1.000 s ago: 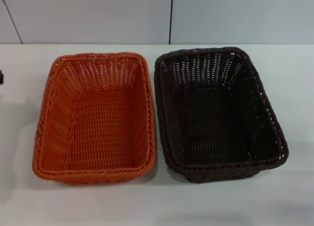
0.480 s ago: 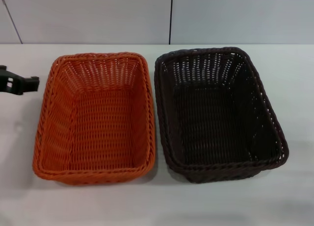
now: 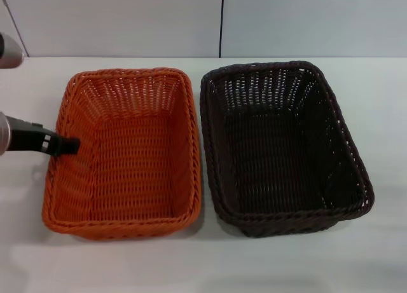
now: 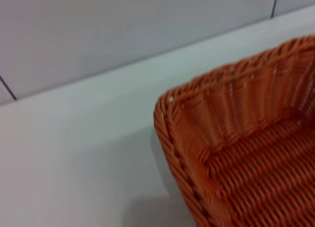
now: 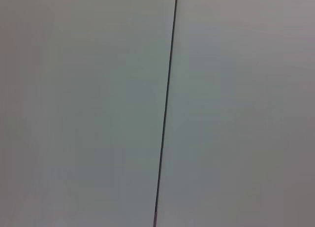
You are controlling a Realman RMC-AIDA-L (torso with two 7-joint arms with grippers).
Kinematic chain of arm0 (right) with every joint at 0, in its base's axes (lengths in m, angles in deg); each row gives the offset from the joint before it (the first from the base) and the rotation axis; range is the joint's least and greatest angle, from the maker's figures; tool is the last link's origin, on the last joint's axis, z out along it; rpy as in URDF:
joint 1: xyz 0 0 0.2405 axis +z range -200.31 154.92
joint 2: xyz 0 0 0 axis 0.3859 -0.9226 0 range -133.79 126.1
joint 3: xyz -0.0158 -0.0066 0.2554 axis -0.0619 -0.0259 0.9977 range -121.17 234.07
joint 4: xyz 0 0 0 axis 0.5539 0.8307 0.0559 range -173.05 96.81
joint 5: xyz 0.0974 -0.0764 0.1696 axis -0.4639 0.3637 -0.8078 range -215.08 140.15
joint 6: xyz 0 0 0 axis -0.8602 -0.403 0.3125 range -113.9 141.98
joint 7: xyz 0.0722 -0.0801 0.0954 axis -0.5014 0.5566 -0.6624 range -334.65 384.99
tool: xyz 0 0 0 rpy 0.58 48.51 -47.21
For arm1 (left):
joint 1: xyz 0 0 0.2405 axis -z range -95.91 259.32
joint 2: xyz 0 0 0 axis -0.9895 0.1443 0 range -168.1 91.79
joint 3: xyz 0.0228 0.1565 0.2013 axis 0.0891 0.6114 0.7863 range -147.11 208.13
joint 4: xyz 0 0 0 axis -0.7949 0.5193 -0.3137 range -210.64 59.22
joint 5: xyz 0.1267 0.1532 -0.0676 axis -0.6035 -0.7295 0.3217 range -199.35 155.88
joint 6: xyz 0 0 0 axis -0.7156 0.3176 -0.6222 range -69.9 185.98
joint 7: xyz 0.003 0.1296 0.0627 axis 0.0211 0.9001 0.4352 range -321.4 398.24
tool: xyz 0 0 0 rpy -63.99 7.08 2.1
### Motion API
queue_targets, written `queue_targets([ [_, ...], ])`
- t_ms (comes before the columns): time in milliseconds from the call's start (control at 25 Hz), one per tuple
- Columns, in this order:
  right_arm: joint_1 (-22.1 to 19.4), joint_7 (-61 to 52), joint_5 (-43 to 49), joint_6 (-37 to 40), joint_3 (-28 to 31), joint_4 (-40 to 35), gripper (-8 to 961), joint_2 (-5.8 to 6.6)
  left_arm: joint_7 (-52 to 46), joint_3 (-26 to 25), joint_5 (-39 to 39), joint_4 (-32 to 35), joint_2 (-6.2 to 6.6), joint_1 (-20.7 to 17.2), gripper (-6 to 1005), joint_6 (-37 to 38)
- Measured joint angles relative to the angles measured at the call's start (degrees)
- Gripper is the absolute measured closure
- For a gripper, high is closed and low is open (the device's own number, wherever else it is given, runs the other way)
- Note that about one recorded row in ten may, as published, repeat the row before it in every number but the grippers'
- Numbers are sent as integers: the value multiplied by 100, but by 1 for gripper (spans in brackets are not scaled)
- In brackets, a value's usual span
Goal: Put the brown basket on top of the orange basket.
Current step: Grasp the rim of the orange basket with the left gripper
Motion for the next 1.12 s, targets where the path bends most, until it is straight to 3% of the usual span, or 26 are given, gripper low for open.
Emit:
queue_targets([
  [360, 14, 0, 0, 0, 22, 63, 236, 0, -1, -35, -21, 831, -1, 402, 365, 47],
  [760, 22, 0, 0, -1, 18, 63, 236, 7, 46, -58, -10, 1062, 10, 584, 381, -24],
  [1000, 15, 0, 0, -15, 3, 59, 236, 8, 177, -48, -15, 1048, 10, 560, 597, -61],
  [1120, 3, 0, 0, -26, 1, 59, 236, 8, 207, -35, -15, 1004, 10, 537, 656, -83],
])
